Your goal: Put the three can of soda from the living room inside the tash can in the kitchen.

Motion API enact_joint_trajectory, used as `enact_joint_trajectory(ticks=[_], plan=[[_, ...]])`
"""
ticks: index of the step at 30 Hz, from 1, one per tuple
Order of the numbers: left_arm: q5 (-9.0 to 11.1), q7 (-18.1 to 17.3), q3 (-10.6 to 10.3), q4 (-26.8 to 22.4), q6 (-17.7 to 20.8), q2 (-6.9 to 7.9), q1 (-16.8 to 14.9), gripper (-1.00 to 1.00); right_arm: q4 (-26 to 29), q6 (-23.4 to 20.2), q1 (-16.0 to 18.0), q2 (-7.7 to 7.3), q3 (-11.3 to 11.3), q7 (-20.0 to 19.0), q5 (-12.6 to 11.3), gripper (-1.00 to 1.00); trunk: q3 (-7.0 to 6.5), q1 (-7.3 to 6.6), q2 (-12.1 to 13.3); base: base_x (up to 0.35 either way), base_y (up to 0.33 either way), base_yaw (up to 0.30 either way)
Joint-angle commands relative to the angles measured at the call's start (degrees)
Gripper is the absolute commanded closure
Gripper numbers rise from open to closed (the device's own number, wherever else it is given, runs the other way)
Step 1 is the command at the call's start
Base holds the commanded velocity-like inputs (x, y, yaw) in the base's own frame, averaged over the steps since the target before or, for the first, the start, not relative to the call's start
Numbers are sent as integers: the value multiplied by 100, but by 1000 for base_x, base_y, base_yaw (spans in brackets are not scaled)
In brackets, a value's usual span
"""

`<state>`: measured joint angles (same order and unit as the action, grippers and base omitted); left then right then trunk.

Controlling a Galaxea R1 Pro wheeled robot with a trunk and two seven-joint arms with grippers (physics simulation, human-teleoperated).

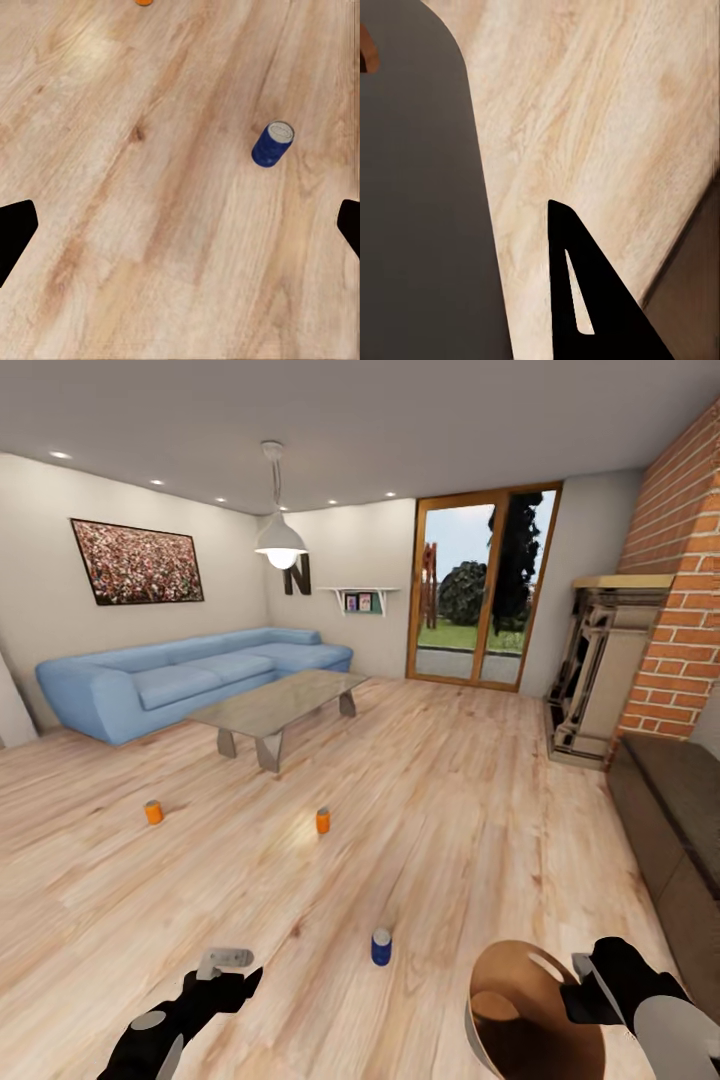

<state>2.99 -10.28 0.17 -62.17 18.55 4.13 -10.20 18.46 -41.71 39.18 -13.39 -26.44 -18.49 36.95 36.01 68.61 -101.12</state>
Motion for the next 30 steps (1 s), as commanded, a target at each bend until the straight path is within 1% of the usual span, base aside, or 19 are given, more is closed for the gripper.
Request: enact_joint_trajectory(ticks=[1, 8, 11, 17, 22, 24, 27, 30], plan=[[0, -2, 0, 1, 0, 0, 0, -100, 0, -6, 2, -1, -9, 1, -44, 100, -5, 0, 0, 250, -236, -159], [5, -16, -2, -4, 0, 0, 0, -100, -1, -2, 2, -10, -10, -2, -50, 100, -24, 0, 0, 246, -238, -103], [14, -24, 6, -5, 6, 0, 0, -100, -30, 119, -4, -3, -11, -6, -55, 100, -25, 0, 0, 142, -140, -16], [9, -27, 16, -6, 8, 0, 0, -100, -37, 188, -6, 27, -9, 15, -56, 100, -25, 0, 0, 33, -32, -10], [3, -27, 17, -6, 9, 0, 0, -100, -38, 196, -40, 38, -12, 23, -52, 100, -34, 0, 0, 6, -6, -150], [2, -27, 18, -6, 9, 0, 0, -100, -33, 197, -49, 38, -48, 23, -50, 100, -41, 0, 0, 2, -2, -215], [1, -27, 18, -6, 9, 1, 0, -100, -29, 201, -56, 33, -162, 35, -47, 100, -57, 0, 0, 1, -1, -214], [0, -30, 18, -6, 9, 0, 0, -100, -28, 200, -58, 31, -208, 48, -46, 100, -74, 0, 0, 0, -17, -208]])
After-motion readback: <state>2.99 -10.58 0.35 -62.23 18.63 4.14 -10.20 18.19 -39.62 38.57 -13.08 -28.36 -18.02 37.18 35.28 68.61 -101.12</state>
